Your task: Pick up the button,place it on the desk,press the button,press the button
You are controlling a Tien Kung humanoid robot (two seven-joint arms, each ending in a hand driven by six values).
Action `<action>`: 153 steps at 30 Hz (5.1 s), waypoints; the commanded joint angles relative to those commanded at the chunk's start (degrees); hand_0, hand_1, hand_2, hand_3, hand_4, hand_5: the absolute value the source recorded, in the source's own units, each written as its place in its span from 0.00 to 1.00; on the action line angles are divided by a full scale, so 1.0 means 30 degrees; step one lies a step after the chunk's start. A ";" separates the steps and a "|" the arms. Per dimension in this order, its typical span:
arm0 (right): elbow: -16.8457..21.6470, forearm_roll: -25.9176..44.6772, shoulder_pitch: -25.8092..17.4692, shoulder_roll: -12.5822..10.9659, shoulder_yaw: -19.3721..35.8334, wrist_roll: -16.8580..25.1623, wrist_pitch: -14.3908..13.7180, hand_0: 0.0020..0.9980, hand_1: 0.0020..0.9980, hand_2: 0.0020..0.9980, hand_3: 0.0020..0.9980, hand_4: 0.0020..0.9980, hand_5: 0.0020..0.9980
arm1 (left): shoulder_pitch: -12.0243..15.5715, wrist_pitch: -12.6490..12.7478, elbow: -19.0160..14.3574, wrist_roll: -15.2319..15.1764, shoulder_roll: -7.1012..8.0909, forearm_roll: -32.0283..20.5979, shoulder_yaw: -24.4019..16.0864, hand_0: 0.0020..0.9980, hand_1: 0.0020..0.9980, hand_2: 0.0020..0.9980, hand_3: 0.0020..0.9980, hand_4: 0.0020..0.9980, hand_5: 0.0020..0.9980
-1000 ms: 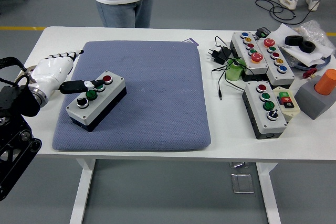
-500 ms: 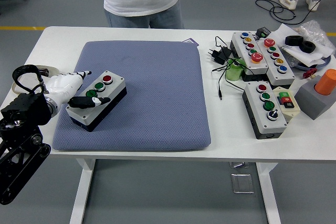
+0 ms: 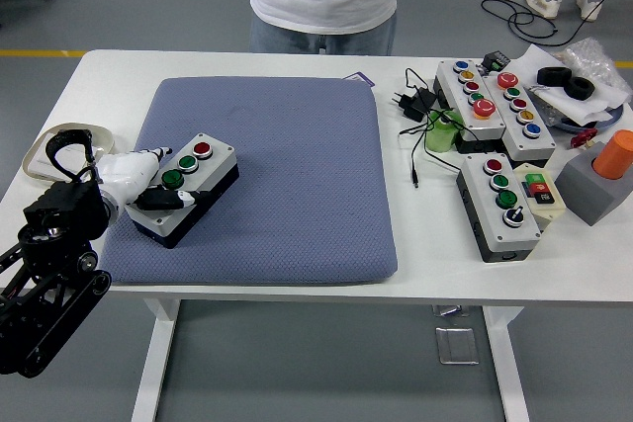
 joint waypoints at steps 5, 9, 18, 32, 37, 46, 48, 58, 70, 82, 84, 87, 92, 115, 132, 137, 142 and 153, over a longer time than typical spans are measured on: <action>0.0000 0.0011 -0.0014 0.0003 -0.0047 -0.0016 -0.0004 0.71 0.67 0.70 0.61 0.32 0.10 | -0.0252 -0.0325 0.0514 -0.0422 -0.0158 0.0143 0.0308 0.55 0.69 0.77 0.97 1.00 0.77; 0.0000 0.0016 -0.0067 0.0001 -0.0090 -0.0034 -0.0011 0.71 0.67 0.70 0.61 0.32 0.10 | -0.0285 -0.0413 0.0662 -0.0716 -0.0153 0.0143 0.0488 0.44 0.57 0.61 0.92 1.00 0.64; 0.0000 -0.0121 -0.0245 -0.0004 -0.0114 -0.0062 0.0003 0.71 0.67 0.70 0.61 0.32 0.10 | -0.0228 0.0218 0.0206 -0.1011 -0.0005 0.0143 0.0774 0.35 0.50 0.51 0.82 1.00 0.50; 0.0000 -0.0227 -0.0171 -0.0009 -0.0032 -0.0071 -0.0063 0.71 0.66 0.70 0.61 0.32 0.10 | -0.1115 0.3167 0.0562 -0.5429 0.0533 -0.0121 0.1916 0.34 0.36 0.31 0.44 0.70 0.09; 0.0000 -0.0531 -0.0109 -0.0016 0.0149 -0.0148 -0.0089 0.71 0.66 0.70 0.60 0.32 0.10 | -0.1457 0.3908 0.1014 -0.7232 0.0680 -0.0107 0.2124 0.33 0.35 0.30 0.42 0.71 0.09; 0.0000 -0.0727 -0.0037 -0.0009 0.0312 -0.0154 -0.0130 0.71 0.66 0.70 0.60 0.32 0.09 | -0.2074 0.5182 0.1314 -0.9376 0.0865 0.0143 0.3273 0.34 0.34 0.29 0.41 0.72 0.05; 0.0000 -0.0636 -0.0035 -0.0010 0.0227 -0.0135 -0.0130 0.71 0.66 0.70 0.60 0.32 0.09 | -0.2401 0.5765 0.1385 -1.0026 0.0941 0.0143 0.3869 0.34 0.34 0.29 0.41 0.72 0.05; 0.0000 -0.0587 0.0025 0.0009 0.0128 -0.0125 -0.0141 0.71 0.66 0.70 0.60 0.32 0.09 | -0.4071 0.6791 0.2608 -1.1683 0.1090 0.0143 0.6432 0.34 0.34 0.29 0.40 0.71 0.01; 0.0000 -0.0649 0.0232 -0.0023 -0.0027 -0.0144 -0.0123 0.71 0.66 0.70 0.60 0.32 0.09 | -0.6423 0.8107 0.4494 -1.2701 0.1026 0.0143 0.9153 0.35 0.34 0.28 0.40 0.71 0.00; 0.0000 -0.0527 0.0347 -0.0048 -0.0126 -0.0070 -0.0163 0.70 0.66 0.69 0.60 0.32 0.09 | -0.6799 0.7697 0.5862 -1.2520 0.0956 0.0143 0.9110 0.36 0.34 0.29 0.40 0.70 0.00; 0.0000 -0.0397 0.0407 -0.0055 -0.0175 -0.0032 -0.0147 0.70 0.66 0.69 0.60 0.32 0.09 | -0.6821 0.7601 0.5748 -1.2444 0.0936 0.0143 0.8670 0.36 0.34 0.29 0.40 0.70 0.00; 0.0000 -0.0438 0.0578 -0.0081 -0.0134 -0.0037 -0.0146 0.70 0.66 0.69 0.60 0.32 0.09 | -0.6966 0.7455 0.5520 -1.2398 0.1047 0.0143 0.8433 0.39 0.45 0.44 0.54 0.60 0.07; 0.0000 -0.0296 0.0961 -0.0114 -0.0352 0.0008 -0.0131 0.70 0.66 0.69 0.60 0.32 0.09 | -0.7257 0.7060 0.5535 -1.2476 0.1109 0.0143 0.8103 0.42 0.57 0.62 0.72 0.88 0.27; 0.0000 0.0023 0.1085 -0.0125 -0.0510 0.0183 -0.0270 0.69 0.65 0.68 0.60 0.32 0.09 | -0.7305 0.6107 0.5252 -1.2730 0.1408 0.0143 0.8861 0.58 0.75 0.83 0.85 0.99 0.38; 0.0000 0.0541 0.1271 -0.0330 -0.1279 0.0528 -0.0339 0.68 0.65 0.68 0.60 0.32 0.09 | -0.4953 0.4699 -0.1494 -1.1384 0.2079 0.0143 0.2987 0.49 0.64 0.72 0.90 0.91 0.35; 0.0000 0.0327 0.1048 -0.0236 -0.0441 0.0580 -0.0466 0.69 0.65 0.67 0.60 0.32 0.09 | -0.4115 0.4511 -0.2935 -1.0286 0.2288 0.0143 0.2597 0.25 0.20 0.21 0.82 0.57 0.00; 0.0000 0.0297 0.1202 -0.0227 -0.0406 0.0555 -0.0525 0.69 0.65 0.67 0.60 0.32 0.09 | -0.3622 0.3680 -0.3981 -0.9121 0.2380 0.0143 0.2288 0.07 0.00 0.03 0.76 0.32 0.00; 0.0000 0.0392 0.1107 -0.0229 -0.0381 0.0552 -0.0529 0.69 0.64 0.67 0.60 0.32 0.10 | -0.1798 -0.1011 -0.5803 -0.7674 0.2455 0.0143 0.2212 0.04 0.00 0.01 0.82 0.36 0.00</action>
